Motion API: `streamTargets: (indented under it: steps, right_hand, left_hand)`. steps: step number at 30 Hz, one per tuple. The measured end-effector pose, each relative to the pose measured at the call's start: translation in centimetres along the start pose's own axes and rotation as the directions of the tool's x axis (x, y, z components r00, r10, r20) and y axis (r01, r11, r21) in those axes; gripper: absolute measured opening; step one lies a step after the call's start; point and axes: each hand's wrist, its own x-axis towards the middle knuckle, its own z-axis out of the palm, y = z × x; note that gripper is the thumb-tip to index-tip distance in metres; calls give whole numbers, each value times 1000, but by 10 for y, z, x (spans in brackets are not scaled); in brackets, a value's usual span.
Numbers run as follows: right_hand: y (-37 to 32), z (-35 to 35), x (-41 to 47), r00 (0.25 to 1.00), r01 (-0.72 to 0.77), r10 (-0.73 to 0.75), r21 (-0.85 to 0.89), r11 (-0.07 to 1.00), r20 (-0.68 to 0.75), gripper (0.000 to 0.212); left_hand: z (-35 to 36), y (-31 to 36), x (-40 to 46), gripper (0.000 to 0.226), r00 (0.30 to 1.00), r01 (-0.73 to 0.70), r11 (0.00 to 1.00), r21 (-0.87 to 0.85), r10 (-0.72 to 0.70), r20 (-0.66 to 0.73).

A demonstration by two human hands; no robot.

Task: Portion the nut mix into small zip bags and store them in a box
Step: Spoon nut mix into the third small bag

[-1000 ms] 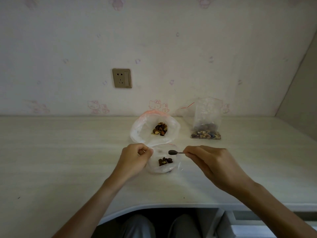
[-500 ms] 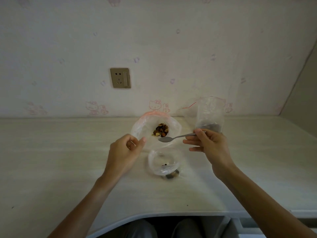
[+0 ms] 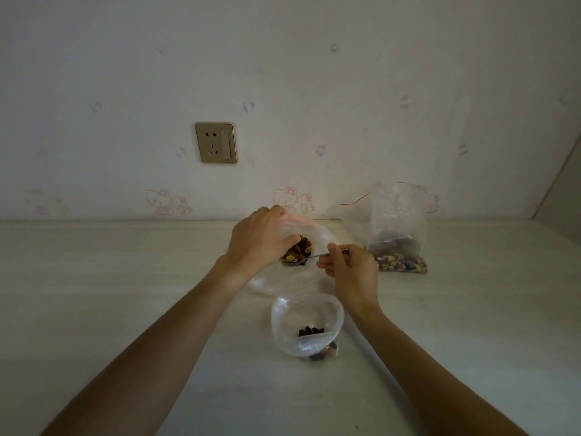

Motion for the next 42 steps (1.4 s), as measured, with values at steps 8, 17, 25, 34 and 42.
streamTargets:
  steps: [8,17,25,34,42]
  right_hand:
    - [9,12,8,1000,13,-11,48,999,-29,12]
    - [10,7,9,999,23,-20,45,999,-48,11]
    - [7,4,9,995,-69,76,109,992,-62,14]
    - [10,4,11,995,-85,90,100,991,-48,16]
    - [10,7,13,982,-175,183,154,972,-42,20]
  left_hand:
    - [4,-1,2,22,996,-79,972,-220,66,-65]
    - [4,-4,1,27,991,-95,953,-286,63,-120]
    - [10,-7,-2,30,982,-177,932,-317,144,-124]
    - [17,-12,-3,33,966,-249,884,-395,200,-162]
    - [19,-13,1,33,966,-173,960,-219,122,-229]
